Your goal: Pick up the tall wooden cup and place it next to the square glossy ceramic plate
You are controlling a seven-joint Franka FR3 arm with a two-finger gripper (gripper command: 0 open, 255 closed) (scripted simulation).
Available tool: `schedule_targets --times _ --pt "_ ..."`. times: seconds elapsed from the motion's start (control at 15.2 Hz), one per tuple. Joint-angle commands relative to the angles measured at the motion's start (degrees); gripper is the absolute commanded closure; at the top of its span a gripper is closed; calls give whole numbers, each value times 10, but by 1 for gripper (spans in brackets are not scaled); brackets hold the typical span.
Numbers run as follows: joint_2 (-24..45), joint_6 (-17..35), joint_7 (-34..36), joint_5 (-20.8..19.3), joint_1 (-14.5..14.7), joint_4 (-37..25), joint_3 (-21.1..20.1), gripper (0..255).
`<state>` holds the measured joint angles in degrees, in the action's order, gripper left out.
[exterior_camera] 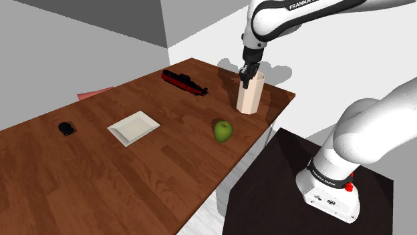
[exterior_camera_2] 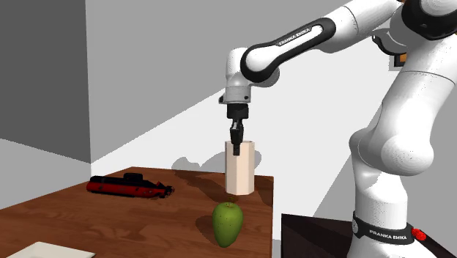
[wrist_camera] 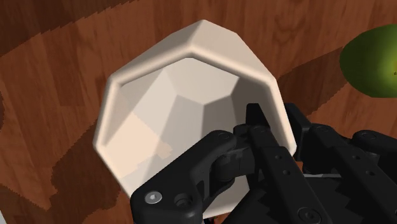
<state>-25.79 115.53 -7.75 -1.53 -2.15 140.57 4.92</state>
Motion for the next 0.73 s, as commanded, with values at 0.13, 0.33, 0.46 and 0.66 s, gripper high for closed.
schedule_targets --times 0.13,0.33,0.46,0.66 --pt "-9 -35 0 0 0 -26 -1 255" --pt "-14 -59 0 0 0 -46 -2 255" --pt "-16 -75 1 0 0 -60 -2 255" --pt "-18 -99 1 1 0 -81 -3 255"
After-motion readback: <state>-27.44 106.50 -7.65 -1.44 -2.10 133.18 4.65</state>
